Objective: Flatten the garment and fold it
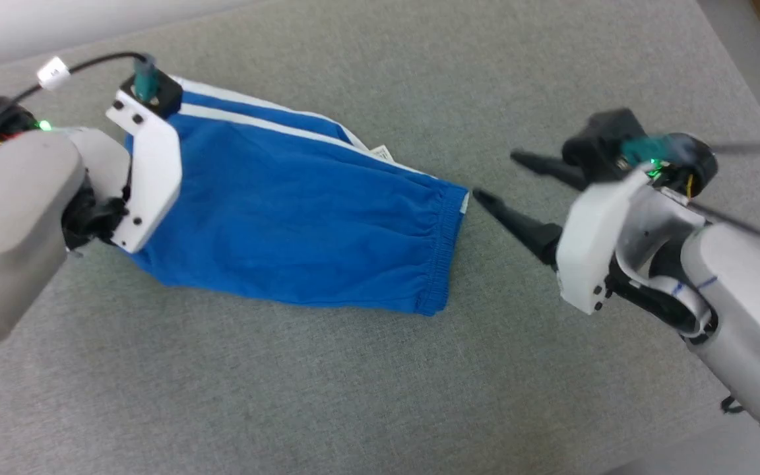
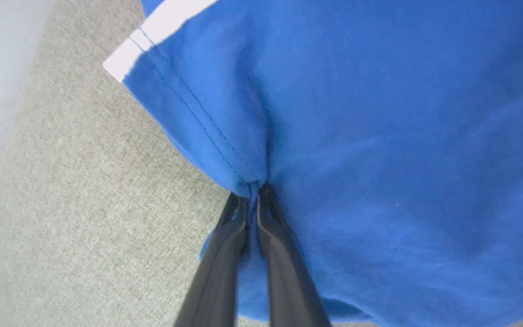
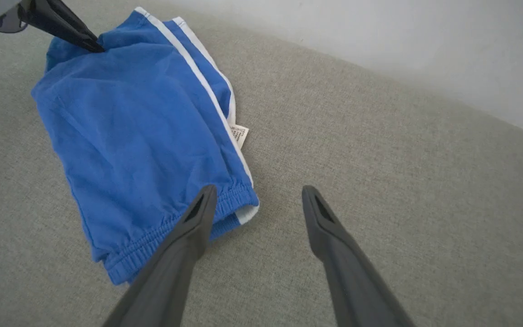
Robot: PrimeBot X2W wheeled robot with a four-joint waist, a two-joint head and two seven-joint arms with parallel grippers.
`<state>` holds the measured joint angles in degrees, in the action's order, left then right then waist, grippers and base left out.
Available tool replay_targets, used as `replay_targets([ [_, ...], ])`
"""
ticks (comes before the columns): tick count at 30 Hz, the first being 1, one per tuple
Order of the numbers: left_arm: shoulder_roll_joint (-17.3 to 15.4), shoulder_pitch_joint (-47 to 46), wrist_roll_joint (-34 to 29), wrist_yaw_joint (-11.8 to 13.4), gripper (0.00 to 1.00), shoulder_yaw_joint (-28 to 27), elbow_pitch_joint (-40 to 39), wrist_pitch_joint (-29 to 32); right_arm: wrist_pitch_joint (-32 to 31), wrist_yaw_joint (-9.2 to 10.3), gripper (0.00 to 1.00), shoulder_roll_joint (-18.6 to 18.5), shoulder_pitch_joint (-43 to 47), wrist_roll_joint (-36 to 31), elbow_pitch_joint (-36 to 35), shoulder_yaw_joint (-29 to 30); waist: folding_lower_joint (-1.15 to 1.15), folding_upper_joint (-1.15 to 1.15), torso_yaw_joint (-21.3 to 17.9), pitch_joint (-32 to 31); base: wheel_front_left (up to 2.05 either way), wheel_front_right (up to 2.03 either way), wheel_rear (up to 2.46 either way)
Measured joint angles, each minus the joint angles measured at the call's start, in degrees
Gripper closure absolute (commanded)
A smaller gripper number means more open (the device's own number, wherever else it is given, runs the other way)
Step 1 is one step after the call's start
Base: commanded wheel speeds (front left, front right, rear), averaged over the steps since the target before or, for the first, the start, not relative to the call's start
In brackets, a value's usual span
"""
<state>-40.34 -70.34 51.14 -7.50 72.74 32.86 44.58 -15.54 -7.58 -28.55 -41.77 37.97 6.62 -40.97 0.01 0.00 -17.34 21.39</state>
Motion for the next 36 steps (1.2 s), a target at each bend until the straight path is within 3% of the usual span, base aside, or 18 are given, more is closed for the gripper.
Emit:
replay_targets([
  [5,1.0,1.0,0.0,0.0,1.00,0.4,0.0,-1.7,-19.2,0.03,0.00,1.5,-2.5,10.7,1.8,-0.6,0.00,0.00,1.2,-1.5,0.00,0.00,0.00],
  [9,2.3,0.9,-0.2,0.0,1.00,0.4,0.4,-2.6,-27.8,0.03,0.00,6.0,-2.7,13.1,6.4,2.4,-0.01,0.00,2.3,-1.5,0.00,0.00,0.00],
  [12,3.6,0.2,-0.6,0.0,1.00,0.4,0.9,-3.3,-29.9,0.03,0.00,9.5,-2.6,12.5,10.2,4.6,0.00,0.00,3.0,-0.6,0.00,0.00,0.00],
  [17,5.3,-1.9,-1.3,0.0,1.00,0.4,1.7,-4.8,-27.9,0.03,0.00,15.2,-0.6,9.3,17.4,7.2,0.00,0.00,4.4,1.6,0.00,0.00,0.00],
  [21,6.1,-2.9,-1.3,0.0,1.00,0.3,2.6,-6.3,-25.4,-0.05,0.00,15.9,-0.3,7.6,19.7,7.4,-0.04,0.00,5.7,3.2,0.00,0.00,0.00],
  [22,6.4,-3.0,-1.3,0.0,1.00,0.2,2.9,-6.9,-24.4,-0.07,1.00,15.9,-0.3,7.5,19.7,7.5,-0.04,0.00,6.1,3.5,0.00,0.00,0.00],
  [29,8.0,-0.6,2.0,0.0,1.00,-0.4,5.5,-14.3,-17.2,0.01,1.00,14.0,-0.4,10.0,18.6,6.3,0.00,0.00,7.6,2.0,0.00,0.00,0.00],
  [36,7.5,5.6,4.0,0.0,1.00,0.0,2.6,-20.5,-13.6,0.04,1.00,5.1,2.6,13.2,10.6,3.0,0.00,0.00,9.2,-3.9,0.00,0.00,0.00],
])
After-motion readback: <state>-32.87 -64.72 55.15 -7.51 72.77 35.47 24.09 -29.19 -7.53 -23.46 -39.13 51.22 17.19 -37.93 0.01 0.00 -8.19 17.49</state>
